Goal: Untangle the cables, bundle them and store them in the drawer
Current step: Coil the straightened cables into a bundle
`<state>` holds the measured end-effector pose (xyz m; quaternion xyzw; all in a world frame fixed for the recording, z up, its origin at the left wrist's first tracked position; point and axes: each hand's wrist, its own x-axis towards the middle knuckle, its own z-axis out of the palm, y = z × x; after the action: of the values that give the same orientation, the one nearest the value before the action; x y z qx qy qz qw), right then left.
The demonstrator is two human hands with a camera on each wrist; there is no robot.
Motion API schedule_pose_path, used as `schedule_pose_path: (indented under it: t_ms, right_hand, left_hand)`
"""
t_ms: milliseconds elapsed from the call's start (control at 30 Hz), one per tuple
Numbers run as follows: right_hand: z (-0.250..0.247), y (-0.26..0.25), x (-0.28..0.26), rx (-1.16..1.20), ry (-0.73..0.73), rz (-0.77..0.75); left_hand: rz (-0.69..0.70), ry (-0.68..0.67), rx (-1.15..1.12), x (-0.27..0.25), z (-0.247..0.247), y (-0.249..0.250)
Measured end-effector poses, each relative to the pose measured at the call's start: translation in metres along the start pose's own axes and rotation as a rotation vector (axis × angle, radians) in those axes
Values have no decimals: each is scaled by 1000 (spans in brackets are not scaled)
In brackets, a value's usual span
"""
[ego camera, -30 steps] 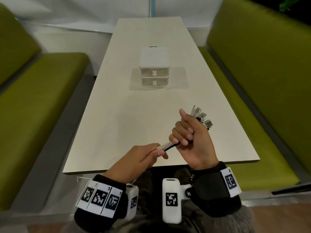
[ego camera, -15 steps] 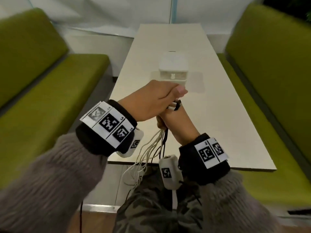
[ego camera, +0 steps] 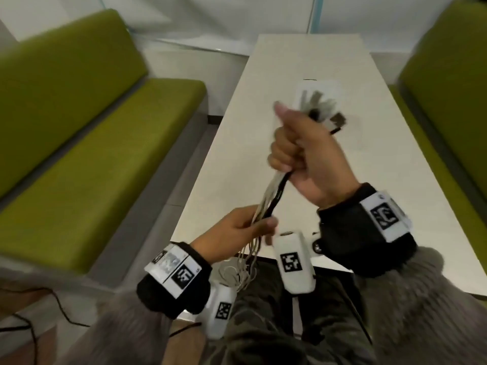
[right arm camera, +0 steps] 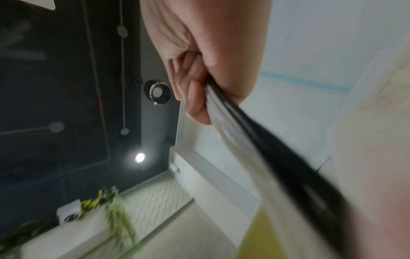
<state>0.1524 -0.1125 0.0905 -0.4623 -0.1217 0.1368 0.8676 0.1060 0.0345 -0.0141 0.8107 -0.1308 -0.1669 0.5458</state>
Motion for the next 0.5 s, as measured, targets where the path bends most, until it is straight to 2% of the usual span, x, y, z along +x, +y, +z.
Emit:
schedule_pose_path:
  t_ms: [133, 233, 400, 500]
  right_hand:
    - [-41, -29, -11, 95, 147, -122]
    - [-64, -30, -22, 74, 230, -135]
    - [-68, 9, -19, 166, 238, -66]
    - [-65, 13, -7, 253, 258, -72]
  left_hand:
    - [-168, -17, 42, -32, -17, -52]
    - [-277, 53, 96, -56, -42, -78]
    - [-333, 259, 442, -50, -126, -44]
    - [-242, 348, 715, -16, -177, 9]
